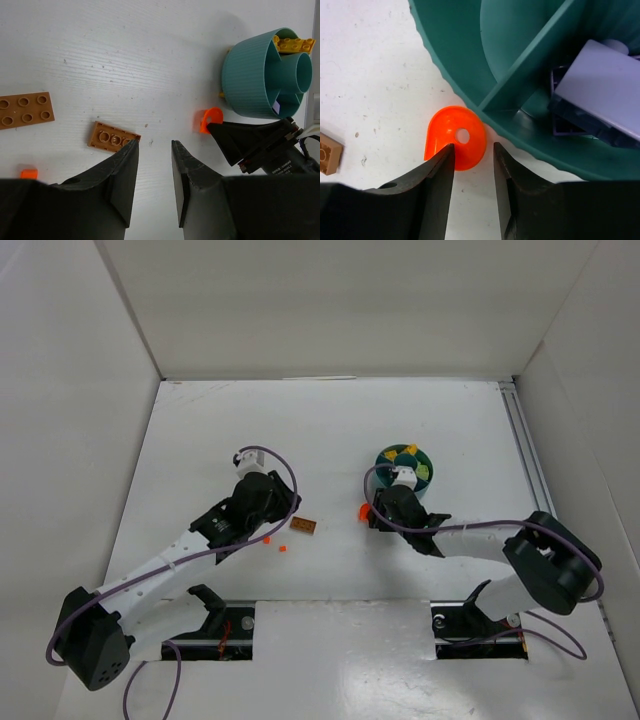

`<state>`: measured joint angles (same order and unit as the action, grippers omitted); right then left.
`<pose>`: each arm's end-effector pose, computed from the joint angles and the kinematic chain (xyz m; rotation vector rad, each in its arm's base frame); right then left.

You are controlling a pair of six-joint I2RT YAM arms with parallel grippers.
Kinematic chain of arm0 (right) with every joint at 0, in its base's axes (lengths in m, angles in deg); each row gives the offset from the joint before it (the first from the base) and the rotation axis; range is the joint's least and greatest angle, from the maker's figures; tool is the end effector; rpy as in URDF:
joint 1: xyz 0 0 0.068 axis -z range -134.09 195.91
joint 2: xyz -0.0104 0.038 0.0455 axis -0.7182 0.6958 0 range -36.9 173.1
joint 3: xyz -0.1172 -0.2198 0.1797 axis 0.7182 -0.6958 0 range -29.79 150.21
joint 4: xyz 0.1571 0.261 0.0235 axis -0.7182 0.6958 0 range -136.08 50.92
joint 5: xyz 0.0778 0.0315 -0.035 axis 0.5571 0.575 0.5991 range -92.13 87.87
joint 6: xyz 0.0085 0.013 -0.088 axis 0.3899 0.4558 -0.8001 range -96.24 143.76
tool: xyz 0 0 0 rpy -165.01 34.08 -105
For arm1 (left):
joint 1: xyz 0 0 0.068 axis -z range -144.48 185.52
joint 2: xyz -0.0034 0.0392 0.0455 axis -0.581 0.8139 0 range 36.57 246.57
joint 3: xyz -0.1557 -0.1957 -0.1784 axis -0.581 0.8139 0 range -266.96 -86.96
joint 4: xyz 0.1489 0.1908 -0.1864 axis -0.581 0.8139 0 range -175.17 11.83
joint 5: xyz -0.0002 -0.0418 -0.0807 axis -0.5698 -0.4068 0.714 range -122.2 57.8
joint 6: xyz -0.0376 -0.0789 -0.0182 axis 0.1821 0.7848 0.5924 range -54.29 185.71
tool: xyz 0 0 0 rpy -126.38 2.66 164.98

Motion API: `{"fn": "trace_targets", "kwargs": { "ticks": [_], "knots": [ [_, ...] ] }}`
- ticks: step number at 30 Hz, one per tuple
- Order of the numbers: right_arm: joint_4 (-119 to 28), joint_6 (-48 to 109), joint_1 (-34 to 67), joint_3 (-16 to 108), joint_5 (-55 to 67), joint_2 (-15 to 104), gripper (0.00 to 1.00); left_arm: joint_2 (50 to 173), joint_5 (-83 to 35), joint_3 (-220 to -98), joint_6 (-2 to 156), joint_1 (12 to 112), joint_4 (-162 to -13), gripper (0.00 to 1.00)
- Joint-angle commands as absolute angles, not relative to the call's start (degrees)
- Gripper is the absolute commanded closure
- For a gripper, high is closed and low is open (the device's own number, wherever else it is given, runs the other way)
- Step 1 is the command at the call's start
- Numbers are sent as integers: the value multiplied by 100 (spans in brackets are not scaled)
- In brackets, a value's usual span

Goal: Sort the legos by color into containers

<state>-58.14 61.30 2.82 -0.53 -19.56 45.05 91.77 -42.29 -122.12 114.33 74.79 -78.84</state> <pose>0.2474 0.1987 0.1167 0.0498 2.2730 0.4092 0.2255 -0.1664 0.2481 -0.2875 2.0957 -0.7749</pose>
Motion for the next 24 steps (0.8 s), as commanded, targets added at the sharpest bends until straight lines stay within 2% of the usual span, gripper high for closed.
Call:
{"fn": "trace_targets", "kwargs": {
  "ticks": [1,4,7,11,12,14,21,24],
  "knots": [
    [-6374,6261,310,124,-2015,4572,58,9045,-4319,-12168,11475,7472,-7858,70],
    [-6507,6182,310,124,-2015,4695,62,9045,-4371,-12116,11475,7472,-7805,70],
    [-6559,6182,310,124,-2015,4827,70,9045,-4371,-12115,11528,7472,-7805,70],
    [-6665,6042,310,124,-1892,4879,87,9045,-4371,-12115,11528,7472,-7752,70],
    [-6665,5980,310,176,-1892,4879,94,9045,-4371,-12115,11528,7472,-7752,70],
    [-6665,5700,310,176,-1839,4678,100,9045,-4371,-12115,11528,7472,-7700,70],
    [-6217,4794,187,299,-1777,3852,100,8992,-4371,-12168,11423,7472,-7639,70],
    [-6016,4250,74,369,-1777,3300,100,8992,-4371,-12229,11371,7472,-7638,62]
  ]
}}
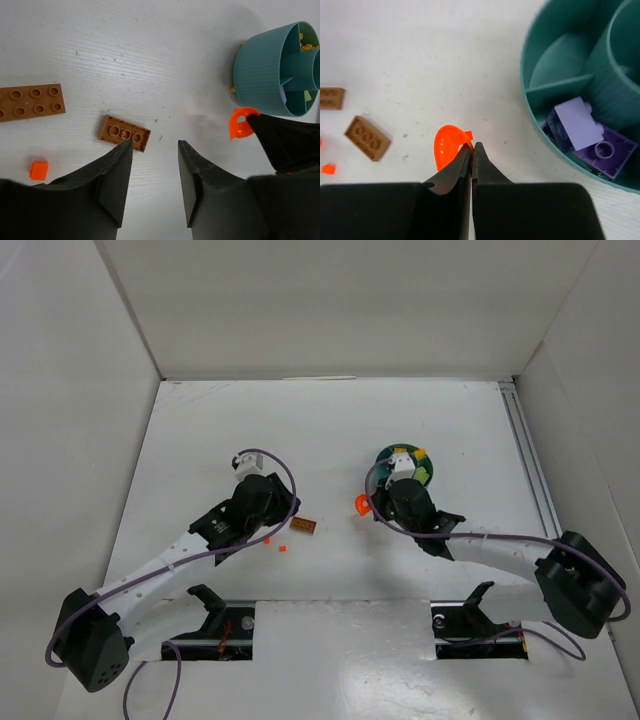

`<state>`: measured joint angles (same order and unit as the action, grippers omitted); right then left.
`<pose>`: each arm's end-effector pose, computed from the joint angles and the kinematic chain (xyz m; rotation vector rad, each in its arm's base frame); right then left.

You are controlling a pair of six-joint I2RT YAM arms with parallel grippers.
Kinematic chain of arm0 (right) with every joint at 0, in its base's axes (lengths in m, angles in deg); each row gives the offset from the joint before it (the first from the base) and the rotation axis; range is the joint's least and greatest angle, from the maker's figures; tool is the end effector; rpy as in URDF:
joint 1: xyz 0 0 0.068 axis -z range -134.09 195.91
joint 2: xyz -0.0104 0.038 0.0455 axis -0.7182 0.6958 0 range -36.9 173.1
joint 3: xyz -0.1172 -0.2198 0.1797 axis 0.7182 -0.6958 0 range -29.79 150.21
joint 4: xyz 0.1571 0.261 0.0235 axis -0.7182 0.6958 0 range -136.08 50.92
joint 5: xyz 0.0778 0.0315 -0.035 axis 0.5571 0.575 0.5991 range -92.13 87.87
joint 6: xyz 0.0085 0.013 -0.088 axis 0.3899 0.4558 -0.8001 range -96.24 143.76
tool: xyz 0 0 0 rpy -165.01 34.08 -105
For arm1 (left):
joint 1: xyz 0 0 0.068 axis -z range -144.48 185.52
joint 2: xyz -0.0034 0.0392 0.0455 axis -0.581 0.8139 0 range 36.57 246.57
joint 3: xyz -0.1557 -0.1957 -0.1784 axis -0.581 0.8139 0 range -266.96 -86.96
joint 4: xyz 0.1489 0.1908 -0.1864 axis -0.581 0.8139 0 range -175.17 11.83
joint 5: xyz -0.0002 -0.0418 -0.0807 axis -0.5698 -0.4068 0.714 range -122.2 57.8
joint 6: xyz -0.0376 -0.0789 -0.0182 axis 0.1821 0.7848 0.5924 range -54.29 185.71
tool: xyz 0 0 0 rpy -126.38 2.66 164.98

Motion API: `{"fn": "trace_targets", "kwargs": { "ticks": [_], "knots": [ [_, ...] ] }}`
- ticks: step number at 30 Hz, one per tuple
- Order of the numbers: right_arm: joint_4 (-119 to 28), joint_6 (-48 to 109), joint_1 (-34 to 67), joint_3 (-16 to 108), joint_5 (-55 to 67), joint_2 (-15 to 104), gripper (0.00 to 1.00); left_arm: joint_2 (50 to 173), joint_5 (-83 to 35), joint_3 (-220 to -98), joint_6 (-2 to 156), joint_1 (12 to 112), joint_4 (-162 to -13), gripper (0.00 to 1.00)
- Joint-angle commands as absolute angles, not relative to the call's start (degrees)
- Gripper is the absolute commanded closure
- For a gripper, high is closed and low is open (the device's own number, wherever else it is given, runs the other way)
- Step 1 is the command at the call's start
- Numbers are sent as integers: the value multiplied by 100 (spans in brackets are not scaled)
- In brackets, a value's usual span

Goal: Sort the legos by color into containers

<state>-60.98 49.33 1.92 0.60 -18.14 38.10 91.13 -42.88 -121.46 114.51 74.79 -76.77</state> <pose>0.2477 0.2085 0.1660 -0.1662 2.0922 0.4512 0.2218 -0.1624 0.2412 -0.2968 2.1254 -0.7426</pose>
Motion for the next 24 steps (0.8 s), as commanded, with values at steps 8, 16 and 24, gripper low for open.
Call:
{"fn": "trace_targets", "kwargs": {
  "ticks": [8,16,24],
  "knots": [
    [-4531,2835,73,1484,-2978,2542,100,8992,-4135,-12230,11212,7472,-7637,30],
    [-3125,2429,73,2786,-4299,3594,100,8992,-4134,-12168,11159,7472,-7638,8],
    [-2789,2568,73,3586,-4695,4737,100,9114,-4081,-12168,11045,7472,-7533,1]
  ]
}}
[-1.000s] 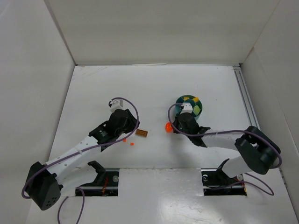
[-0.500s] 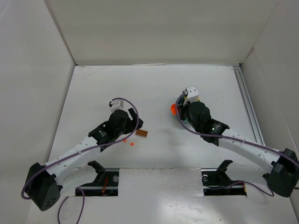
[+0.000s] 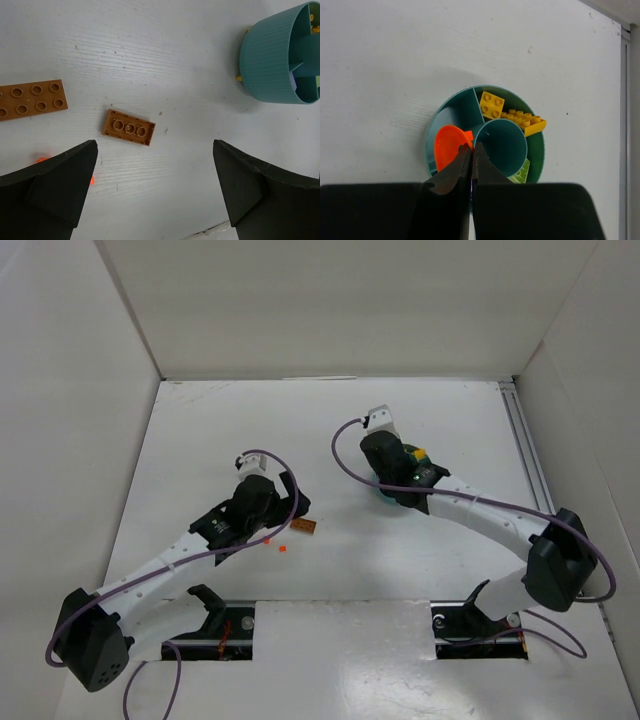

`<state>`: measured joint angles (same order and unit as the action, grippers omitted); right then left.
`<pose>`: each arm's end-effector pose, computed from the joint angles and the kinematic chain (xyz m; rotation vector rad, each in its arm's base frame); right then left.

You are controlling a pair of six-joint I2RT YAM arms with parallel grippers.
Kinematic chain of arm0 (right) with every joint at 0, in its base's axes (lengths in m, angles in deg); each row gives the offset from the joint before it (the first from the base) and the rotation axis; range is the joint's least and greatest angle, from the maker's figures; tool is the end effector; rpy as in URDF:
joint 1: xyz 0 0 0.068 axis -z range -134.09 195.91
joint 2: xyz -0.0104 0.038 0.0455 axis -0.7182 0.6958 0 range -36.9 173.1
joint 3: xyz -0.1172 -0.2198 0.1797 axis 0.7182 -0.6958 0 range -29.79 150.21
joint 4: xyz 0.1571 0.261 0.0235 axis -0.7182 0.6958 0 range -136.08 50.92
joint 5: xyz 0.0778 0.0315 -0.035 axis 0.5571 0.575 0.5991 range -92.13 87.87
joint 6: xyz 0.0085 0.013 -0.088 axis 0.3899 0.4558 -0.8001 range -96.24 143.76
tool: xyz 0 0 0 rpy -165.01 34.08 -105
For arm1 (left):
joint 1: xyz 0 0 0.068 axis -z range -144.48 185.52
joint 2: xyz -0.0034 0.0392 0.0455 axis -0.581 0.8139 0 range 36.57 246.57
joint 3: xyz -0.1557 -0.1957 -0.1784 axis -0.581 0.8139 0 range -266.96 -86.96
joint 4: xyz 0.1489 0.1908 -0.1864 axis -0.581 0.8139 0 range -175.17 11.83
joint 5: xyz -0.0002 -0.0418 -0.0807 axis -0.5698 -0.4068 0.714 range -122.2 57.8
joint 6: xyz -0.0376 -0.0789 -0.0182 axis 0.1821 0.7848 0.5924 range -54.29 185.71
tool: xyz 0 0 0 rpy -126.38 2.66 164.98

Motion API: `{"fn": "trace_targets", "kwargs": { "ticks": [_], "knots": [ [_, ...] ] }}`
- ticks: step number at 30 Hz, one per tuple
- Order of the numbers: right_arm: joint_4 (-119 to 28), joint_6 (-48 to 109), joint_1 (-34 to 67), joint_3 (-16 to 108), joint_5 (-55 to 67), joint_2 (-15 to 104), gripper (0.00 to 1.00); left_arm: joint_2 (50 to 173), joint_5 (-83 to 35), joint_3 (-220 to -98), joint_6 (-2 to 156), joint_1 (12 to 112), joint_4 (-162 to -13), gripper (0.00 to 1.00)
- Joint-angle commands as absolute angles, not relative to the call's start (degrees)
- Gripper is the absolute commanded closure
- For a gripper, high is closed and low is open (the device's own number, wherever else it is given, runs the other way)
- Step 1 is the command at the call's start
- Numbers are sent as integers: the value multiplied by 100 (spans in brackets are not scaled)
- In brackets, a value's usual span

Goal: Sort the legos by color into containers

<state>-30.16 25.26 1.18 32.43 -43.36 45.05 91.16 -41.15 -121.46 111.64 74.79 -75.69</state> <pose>0.3081 0.2312 0.2899 -0.3777 2.0013 -0.2890 0.2196 -0.1636 0.2383 -0.2242 2.1552 -0.7283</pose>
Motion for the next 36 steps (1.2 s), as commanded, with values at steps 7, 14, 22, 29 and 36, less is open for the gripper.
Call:
{"fn": "trace_targets", "kwargs": {
  "ticks": [7,14,22,29,36],
  "knots": [
    [-2719,2763,73,3832,-5126,5256,100,9229,-4081,-12168,11167,7472,-7374,1],
    [-2491,2886,73,4139,-5319,5801,100,9098,-4081,-11984,11527,7472,-7094,1],
    [-1832,3484,73,4597,-5662,6154,85,8720,-4266,-11694,12160,7472,-6505,1],
    [-1769,3554,-41,4650,-5609,6163,68,8658,-4371,-11641,12451,7472,-6214,1],
    [-2277,2661,-155,4388,-4840,5628,66,8658,-4589,-11755,12697,7472,-5926,1]
  ]
}}
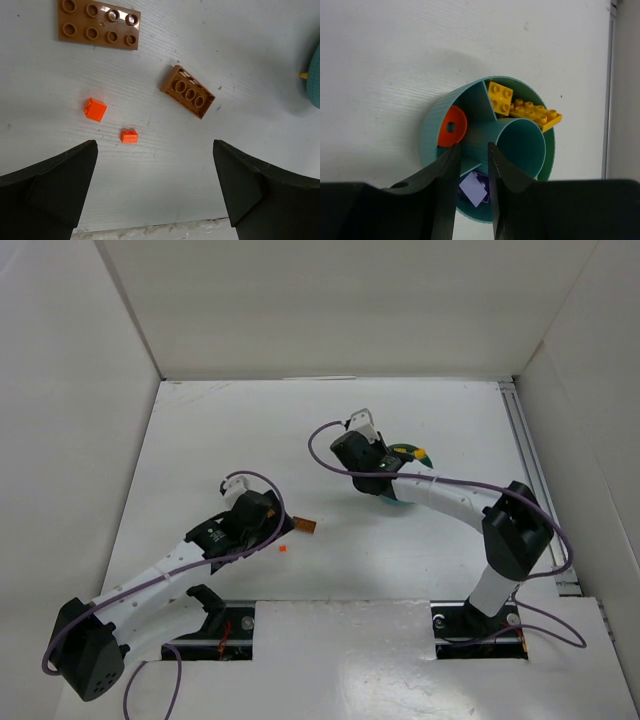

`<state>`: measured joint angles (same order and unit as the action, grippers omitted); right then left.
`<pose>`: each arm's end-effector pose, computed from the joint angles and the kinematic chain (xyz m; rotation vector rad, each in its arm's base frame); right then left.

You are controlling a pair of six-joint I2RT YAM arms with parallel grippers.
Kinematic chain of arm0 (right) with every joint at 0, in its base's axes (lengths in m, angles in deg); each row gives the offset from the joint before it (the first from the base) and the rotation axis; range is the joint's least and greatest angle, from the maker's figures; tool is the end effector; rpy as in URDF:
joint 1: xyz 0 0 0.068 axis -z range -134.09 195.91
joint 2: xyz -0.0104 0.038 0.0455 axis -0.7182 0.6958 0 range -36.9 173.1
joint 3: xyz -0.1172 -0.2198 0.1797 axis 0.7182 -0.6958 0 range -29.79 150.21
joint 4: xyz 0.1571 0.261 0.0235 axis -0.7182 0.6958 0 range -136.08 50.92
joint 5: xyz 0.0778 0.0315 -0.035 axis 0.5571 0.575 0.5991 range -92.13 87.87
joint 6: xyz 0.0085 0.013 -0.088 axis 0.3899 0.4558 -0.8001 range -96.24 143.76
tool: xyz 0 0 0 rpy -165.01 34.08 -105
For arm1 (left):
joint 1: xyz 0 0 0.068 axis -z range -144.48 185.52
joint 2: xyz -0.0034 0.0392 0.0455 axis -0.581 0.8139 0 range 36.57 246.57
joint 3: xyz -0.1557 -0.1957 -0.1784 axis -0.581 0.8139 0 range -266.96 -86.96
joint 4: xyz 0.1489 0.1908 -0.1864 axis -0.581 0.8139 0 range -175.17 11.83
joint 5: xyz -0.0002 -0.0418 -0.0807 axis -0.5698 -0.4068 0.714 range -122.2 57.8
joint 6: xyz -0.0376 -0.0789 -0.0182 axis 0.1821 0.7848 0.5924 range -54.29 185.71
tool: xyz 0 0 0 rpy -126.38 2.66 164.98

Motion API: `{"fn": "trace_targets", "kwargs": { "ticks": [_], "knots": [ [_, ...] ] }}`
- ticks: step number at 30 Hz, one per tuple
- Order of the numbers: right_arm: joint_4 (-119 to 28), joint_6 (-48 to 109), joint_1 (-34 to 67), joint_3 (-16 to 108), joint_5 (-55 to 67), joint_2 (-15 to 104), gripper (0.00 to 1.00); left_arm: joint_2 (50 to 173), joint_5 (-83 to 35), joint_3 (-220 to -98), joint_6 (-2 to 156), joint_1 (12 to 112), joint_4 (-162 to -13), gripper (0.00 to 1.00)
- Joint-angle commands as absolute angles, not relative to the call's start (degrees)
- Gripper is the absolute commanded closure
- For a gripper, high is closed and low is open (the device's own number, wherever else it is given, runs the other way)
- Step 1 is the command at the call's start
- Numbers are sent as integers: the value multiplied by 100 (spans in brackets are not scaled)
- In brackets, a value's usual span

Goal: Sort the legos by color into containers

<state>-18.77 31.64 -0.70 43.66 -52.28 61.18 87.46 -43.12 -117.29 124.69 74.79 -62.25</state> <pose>0.3393 0.2699 0.2445 -0.3804 2.1144 -0.5476 0.1918 -0.1374 0.1949 -0.5079 2.3477 -0.6297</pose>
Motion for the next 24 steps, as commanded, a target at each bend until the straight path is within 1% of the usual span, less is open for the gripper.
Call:
{"fn": "trace_targets", "kwargs": {
  "ticks": [1,2,3,4,5,6,7,11,18,20,24],
  "knots": [
    [-3010,1822,-225,4012,-3966,5279,66,8606,-4722,-11894,12758,7472,-5776,1],
    [-3400,1483,-226,4008,-3957,5275,65,8605,-4723,-11896,12759,7403,-5775,1],
    [-3761,1245,-226,3512,-3400,4875,63,8605,-4775,-11983,12759,7341,-5705,1],
    [-4113,1034,-226,3246,-2176,4688,58,8553,-4776,-11983,12759,7140,-5652,1],
    [-4690,849,-278,3018,-1572,4530,57,8552,-4776,-11983,12689,7016,-5652,1],
    [-4948,543,-278,2572,-1018,4284,55,8491,-4776,-11983,12619,6885,-5652,1],
    [-5412,418,-348,2358,-151,4204,49,8491,-4584,-11983,12418,6622,-5800,1],
    [-5733,162,-805,1917,795,4351,47,8438,-4415,-11983,12197,6260,-5924,1],
    [-6330,38,-1657,2022,1369,5344,48,8491,-4502,-11816,12538,6259,-5696,1],
    [-6392,-32,-1895,2240,1291,5668,48,8368,-4503,-11816,12653,6259,-5696,1],
    [-6445,-50,-2001,2540,1036,6231,48,8228,-4643,-11816,12732,6259,-5635,1]
  ]
}}
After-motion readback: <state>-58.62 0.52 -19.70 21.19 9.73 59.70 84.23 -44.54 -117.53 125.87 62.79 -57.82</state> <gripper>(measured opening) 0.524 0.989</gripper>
